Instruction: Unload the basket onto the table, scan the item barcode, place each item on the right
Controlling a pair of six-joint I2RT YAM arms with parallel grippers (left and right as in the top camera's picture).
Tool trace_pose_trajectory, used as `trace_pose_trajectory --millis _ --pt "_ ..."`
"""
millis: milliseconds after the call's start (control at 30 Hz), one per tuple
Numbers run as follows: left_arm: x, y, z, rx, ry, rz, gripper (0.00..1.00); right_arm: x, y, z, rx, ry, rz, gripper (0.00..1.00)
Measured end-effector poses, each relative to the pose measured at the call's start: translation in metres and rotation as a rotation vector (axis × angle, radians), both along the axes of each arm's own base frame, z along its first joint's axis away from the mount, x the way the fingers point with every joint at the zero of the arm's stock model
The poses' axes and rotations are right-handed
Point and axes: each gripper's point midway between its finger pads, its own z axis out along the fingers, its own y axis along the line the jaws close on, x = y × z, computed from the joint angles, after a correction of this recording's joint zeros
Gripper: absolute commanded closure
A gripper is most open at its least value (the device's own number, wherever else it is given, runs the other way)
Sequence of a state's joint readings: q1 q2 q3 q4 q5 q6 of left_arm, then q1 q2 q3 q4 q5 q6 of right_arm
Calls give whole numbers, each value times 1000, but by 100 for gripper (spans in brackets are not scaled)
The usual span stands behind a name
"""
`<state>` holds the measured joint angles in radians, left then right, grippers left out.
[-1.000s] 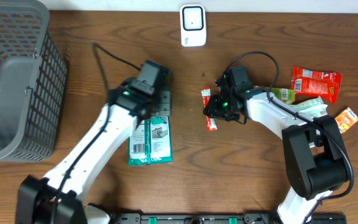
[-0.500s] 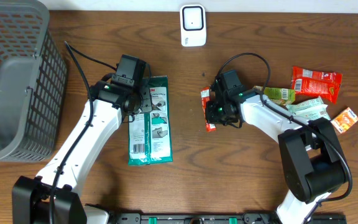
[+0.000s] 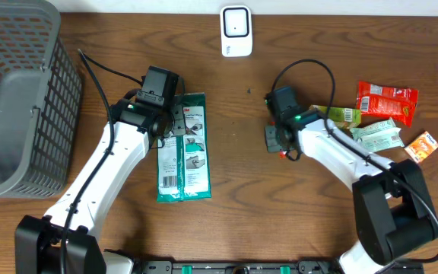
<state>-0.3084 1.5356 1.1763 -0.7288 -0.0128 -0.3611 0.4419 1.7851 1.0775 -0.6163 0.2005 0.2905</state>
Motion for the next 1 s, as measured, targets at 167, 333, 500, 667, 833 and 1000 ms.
trace_pose_trajectory --millis 167,333,500,667,833,1000 --pt "2 7 1 39 -12 18 57 -1 -6 13 -242 -96 51 99" --pt "2 9 1 48 -15 21 57 -7 2 18 -346 -148 78 99" --pt "3 9 1 48 -16 22 57 -11 -1 -1 -430 -141 60 96" --pt "3 10 1 54 -18 24 56 -14 0 -17 -427 -112 55 84" --pt "3 11 1 57 -19 25 52 -13 11 -22 -358 -105 55 71" --pt "3 11 1 57 -19 26 52 -12 15 -17 -339 -95 50 65"
